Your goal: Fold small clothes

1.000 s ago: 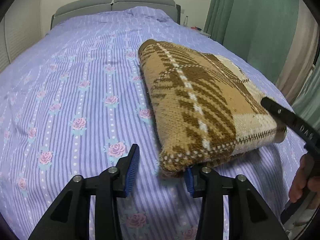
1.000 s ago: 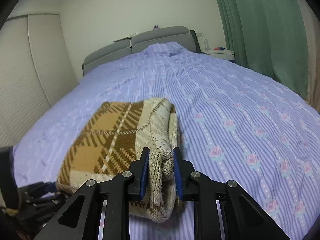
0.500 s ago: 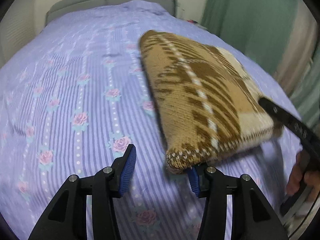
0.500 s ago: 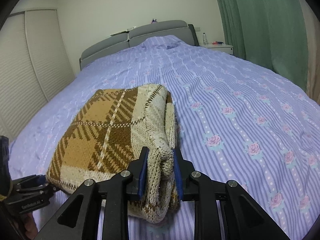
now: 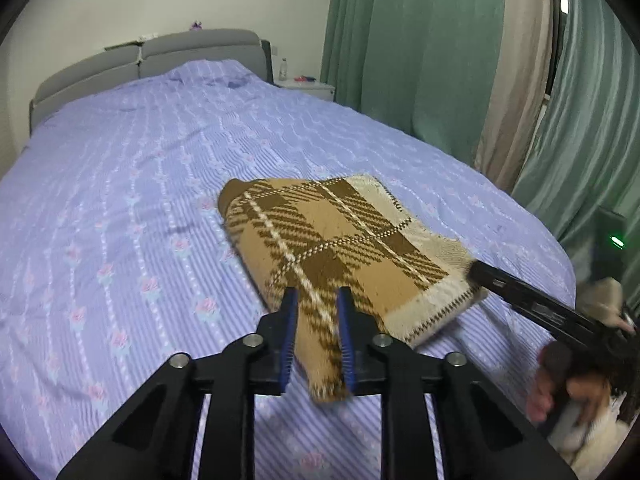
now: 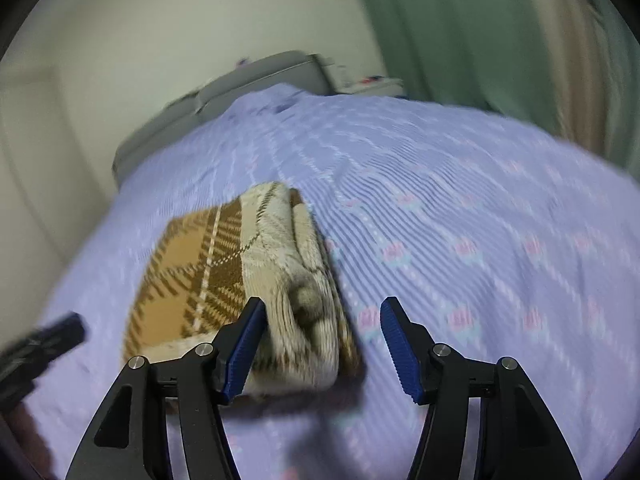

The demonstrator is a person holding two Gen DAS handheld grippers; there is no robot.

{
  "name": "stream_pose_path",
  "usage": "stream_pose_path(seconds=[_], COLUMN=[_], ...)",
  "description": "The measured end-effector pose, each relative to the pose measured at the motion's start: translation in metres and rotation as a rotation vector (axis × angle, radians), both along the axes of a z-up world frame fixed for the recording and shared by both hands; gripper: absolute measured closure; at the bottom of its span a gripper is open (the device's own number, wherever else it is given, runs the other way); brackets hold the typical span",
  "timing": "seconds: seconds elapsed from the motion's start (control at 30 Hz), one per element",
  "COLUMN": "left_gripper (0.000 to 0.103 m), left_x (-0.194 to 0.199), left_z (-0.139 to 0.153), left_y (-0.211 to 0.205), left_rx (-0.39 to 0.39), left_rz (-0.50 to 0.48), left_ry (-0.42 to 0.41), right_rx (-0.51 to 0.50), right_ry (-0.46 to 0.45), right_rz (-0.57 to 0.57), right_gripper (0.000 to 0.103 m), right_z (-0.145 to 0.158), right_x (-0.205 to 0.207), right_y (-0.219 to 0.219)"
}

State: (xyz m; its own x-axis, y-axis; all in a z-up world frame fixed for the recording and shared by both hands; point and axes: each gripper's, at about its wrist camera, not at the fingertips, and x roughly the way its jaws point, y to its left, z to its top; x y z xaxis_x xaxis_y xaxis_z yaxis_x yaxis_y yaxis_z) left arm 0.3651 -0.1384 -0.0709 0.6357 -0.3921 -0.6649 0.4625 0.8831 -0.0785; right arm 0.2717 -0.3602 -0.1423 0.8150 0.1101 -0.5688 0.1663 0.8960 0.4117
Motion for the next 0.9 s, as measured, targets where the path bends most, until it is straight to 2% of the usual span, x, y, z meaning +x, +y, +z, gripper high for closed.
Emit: stream_pose_path(seconds=[0.07,0.17,0.23,0.43,0.53,0.7,0.9], left_gripper=[0.085,0.085,0.085,0.085,0.085,0.085,0.085], left_x=[0.005,0.006,0.010,0.014,0.020,0.030,0.029], left_z=[-0.005,-0.011,-0.016,-0.020,-0.025,-0.038,-0.042], left_y=[-0.004,-0.011,-0.019,-0.023,-0.022,-0.017,-0.018], left_rx=[0.004,0.027,0.035,0.023,0.008,-0.042,-0.039], left_rz=[-0.011,-0.031,-0.047,-0.058,-0.074,-0.084,-0.100], left_ry=[0.015,0.028,0.040,0.047,0.068,0.129,0.124], right_rx=[0.084,0.192,0.282,0.461,0.501,0.505,0.536], right_ry=[-0.023,-0.053,-0.040,-0.005,0.000,0.005,-0.003], right_rz=[-0.064,-0.100,-0.083,-0.057,-0.064,-0.072,-0.112], right_gripper=[0.027,0.014,0.014,0.014,0.014,0.014,0.014], right_z=[-0.002,-0.011,-0.023,-0.052,-0.060,-0.065,-0.066], right_x=[-0.017,-0.030,-0.027,-0.006,0.004,0.018,0.032], right_y=[-0.004,-0.003,0.000,0.004,0.003,0.005,0.002])
